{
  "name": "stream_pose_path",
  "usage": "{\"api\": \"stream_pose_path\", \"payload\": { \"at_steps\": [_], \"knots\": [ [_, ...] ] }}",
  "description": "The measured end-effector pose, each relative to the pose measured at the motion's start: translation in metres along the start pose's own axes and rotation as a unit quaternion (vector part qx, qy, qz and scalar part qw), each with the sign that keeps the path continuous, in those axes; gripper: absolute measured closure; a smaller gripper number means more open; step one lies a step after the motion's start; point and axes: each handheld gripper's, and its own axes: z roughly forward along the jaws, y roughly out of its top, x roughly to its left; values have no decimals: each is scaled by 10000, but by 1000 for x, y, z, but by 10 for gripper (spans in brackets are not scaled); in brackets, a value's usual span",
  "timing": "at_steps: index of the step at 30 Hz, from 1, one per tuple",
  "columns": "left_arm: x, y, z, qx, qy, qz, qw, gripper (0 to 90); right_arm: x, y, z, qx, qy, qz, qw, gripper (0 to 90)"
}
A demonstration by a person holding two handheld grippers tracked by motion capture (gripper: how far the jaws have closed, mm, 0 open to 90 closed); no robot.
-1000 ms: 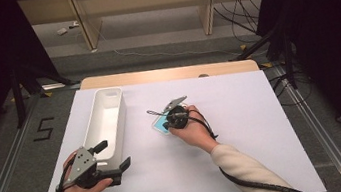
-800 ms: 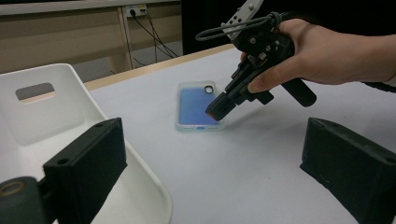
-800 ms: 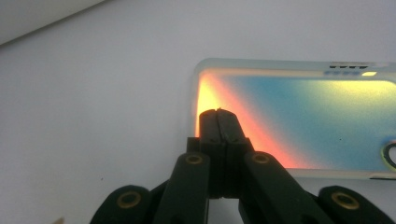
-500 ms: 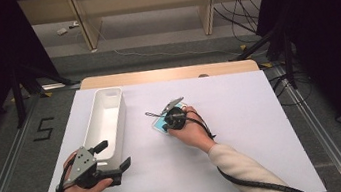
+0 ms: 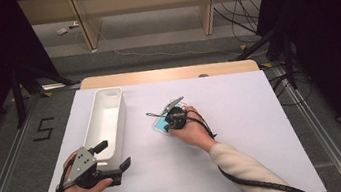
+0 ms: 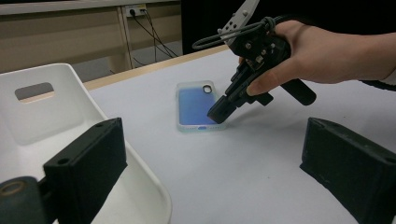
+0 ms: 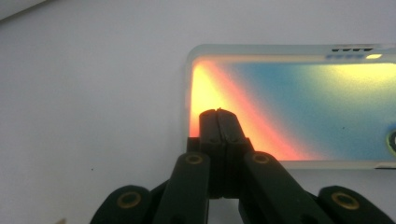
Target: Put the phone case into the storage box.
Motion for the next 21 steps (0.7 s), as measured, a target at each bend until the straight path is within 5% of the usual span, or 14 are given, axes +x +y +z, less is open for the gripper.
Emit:
{"api": "stream_pose_path", "payload": {
  "at_steps": [21],
  "knots": [
    [0,0,0,-4,-5,-7,10000,61,-5,-5,-8,161,-23,-51,9999,900]
  ]
}}
